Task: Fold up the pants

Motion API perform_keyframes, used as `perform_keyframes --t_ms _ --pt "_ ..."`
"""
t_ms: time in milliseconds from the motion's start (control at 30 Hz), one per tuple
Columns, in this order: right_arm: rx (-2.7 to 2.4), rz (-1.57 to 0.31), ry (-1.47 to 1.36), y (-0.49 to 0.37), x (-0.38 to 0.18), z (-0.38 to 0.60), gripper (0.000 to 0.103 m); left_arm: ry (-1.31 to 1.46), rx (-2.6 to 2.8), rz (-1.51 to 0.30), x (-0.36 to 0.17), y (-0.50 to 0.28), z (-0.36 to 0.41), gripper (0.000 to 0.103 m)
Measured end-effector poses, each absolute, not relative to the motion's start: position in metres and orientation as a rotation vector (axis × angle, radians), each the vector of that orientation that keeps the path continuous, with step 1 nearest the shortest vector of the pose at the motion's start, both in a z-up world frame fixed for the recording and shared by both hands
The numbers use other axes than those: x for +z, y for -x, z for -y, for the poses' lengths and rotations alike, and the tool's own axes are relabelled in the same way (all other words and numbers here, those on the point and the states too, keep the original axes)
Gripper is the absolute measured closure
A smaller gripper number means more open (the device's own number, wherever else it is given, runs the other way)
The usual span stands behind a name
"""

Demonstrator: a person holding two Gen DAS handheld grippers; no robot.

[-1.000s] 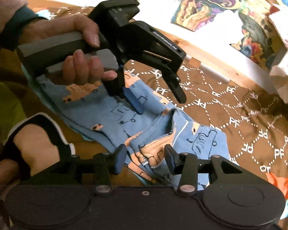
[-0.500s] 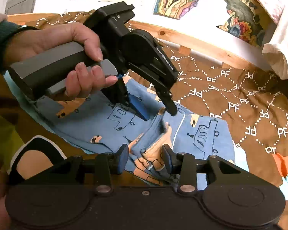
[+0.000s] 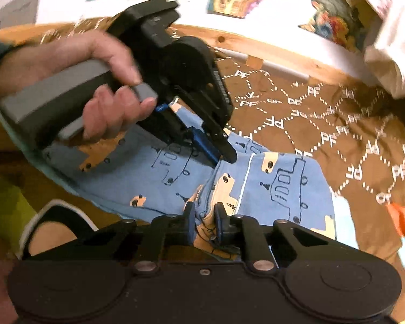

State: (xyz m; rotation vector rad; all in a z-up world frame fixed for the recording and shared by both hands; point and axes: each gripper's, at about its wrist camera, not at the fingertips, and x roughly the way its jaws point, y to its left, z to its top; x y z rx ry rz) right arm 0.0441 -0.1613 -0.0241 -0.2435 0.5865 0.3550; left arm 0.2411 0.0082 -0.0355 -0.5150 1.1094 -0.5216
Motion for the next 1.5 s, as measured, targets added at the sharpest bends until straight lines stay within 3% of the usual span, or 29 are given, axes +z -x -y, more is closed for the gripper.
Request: perform_keyframes --t_ms 233,333,533,767,1067,1500 --pt "0.359 -0.677 -0.042 -0.058 -0.017 0.189 0.085 0.535 -0.537 -1.097 -0.028 -0.239 -0.009 0.092" --pt "0.379 -0.699 -0.107 -0.06 -0.019 0.194 0.078 0.538 -0.541 -1.097 -0.027 -0.239 -0.01 0.092" --pt "0.353 -0.676 0.007 -0.057 -0.025 0.179 0.077 0.545 -0.529 -1.102 -0.028 -0.239 -0.011 0.092" --pt "0.327 -0.662 0.031 -0.055 -0.025 0.177 0.09 0.538 -0.535 -1.097 -0.023 -0.238 -0.009 0.093" --pt "0.362 -0.686 -0.18 -0.059 0.001 0.198 0.091 0.517 -0.573 -1.066 0.0 -0.234 -0.022 0.094" --pt "0.602 -0.758 -0.142 -0.075 -0.005 0.129 0.091 0.377 -0.476 -1.054 0.001 -0.222 -0.095 0.094"
